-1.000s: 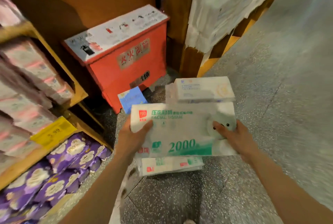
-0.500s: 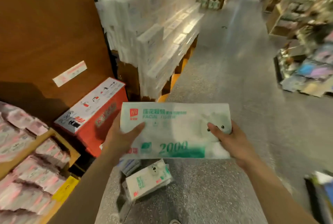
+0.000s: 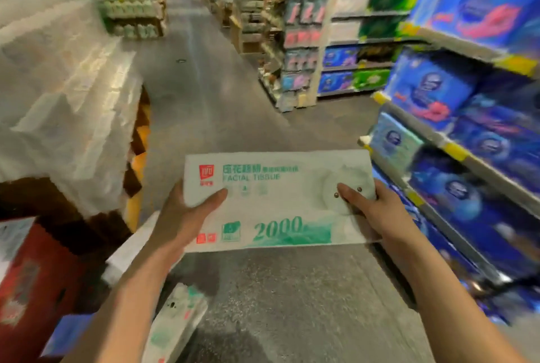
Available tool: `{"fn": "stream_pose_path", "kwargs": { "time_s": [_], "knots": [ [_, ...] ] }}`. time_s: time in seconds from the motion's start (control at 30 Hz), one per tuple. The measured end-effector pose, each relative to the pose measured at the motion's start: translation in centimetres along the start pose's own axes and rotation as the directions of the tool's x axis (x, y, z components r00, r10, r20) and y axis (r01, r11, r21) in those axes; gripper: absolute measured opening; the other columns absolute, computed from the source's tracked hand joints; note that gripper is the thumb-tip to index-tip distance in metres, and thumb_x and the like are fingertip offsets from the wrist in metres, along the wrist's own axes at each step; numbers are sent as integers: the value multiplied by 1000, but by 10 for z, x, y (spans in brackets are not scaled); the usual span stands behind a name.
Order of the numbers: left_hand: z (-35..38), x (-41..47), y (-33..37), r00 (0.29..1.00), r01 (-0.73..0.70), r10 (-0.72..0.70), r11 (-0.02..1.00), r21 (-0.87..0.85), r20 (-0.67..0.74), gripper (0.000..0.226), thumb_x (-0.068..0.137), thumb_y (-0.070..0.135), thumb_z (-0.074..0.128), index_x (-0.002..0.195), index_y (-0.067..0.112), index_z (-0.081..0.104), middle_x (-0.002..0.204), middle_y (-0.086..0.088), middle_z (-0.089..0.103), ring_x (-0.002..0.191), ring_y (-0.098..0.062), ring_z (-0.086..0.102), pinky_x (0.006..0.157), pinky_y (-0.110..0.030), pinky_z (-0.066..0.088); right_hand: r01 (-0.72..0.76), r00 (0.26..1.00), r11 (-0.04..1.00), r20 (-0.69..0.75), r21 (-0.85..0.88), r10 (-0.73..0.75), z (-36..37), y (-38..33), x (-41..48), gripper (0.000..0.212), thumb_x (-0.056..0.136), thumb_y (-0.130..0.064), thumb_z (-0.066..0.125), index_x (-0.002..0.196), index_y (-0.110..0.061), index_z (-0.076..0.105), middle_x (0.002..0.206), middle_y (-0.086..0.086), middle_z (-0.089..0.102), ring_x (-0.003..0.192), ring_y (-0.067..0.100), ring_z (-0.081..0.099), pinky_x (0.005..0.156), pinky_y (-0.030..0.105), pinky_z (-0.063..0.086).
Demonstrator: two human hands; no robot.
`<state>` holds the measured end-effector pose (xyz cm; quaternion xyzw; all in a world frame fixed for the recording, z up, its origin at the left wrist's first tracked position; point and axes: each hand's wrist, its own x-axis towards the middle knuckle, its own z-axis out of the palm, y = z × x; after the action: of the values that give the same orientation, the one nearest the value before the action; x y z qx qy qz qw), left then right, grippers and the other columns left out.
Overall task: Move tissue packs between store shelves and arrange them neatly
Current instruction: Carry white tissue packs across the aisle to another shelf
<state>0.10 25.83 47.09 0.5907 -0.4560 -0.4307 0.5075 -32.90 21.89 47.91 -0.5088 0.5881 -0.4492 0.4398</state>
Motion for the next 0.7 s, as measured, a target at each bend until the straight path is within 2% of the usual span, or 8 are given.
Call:
{"fn": "stream_pose_path", "kwargs": {
  "time_s": [0.1,0.17,0.23,0.3,0.37,0.43,0.53,0.7],
  "knots": [
    [77,-8,13,986,-4,2,1000,15,164,21,89,21,75,107,30,70,98,10,78,88,-15,76,68,-34,62,-40,987,999,-156,24,44,-76,15,-39,17,85,-28,80,98,-17,74,90,-5,80,74,7,75,58,17,55],
    [130,-17,20,961,15,-18,1000,12,275,24,88,20,76,110,26,70,102,5,78,92,-20,76,77,-43,62,-55,965,997,-254,53,66,-129,24,-69,10,87,-23,79,92,-18,73,86,-5,79,67,3,73,55,16,53],
    [186,-29,26,929,15,-20,1000,17,371,23,87,19,77,109,24,71,104,3,78,93,-21,75,81,-48,61,-72,933,997,-353,29,78,-183,36,-101,18,84,-30,81,96,-19,73,89,-4,79,73,7,75,63,22,57],
    [248,-49,32,881,-8,1,1000,12,473,22,88,17,75,109,24,71,102,3,78,91,-20,76,76,-44,62,-100,893,995,-439,23,100,-238,52,-136,24,83,-35,81,99,-18,74,92,-5,80,79,10,75,69,28,58],
    [310,-73,37,832,-13,14,1000,-5,555,27,88,19,76,113,22,69,103,3,78,90,-20,76,70,-39,63,-107,846,994,-523,29,107,-292,66,-173,13,85,-30,80,92,-20,75,86,-8,79,73,4,73,64,21,57],
    [372,-103,40,778,-26,30,1000,-16,627,31,88,20,77,117,20,67,106,3,77,93,-20,75,74,-43,63,-119,791,992,-601,31,113,-345,79,-210,11,86,-28,80,90,-21,73,82,-10,78,68,1,71,60,19,54],
    [464,-148,43,711,-32,46,999,-32,702,31,88,21,77,118,23,68,110,2,76,98,-21,74,83,-49,60,-138,731,990,-675,-6,98,-426,92,-258,9,88,-29,78,89,-20,74,80,-11,78,69,2,71,63,22,56],
    [605,-214,61,603,-18,50,999,-49,796,37,83,25,81,115,23,64,106,2,76,95,-20,74,79,-47,62,-181,677,982,-731,-53,85,-541,102,-322,8,92,-25,73,98,-21,77,91,-7,80,83,10,76,68,20,59]
  ]
}}
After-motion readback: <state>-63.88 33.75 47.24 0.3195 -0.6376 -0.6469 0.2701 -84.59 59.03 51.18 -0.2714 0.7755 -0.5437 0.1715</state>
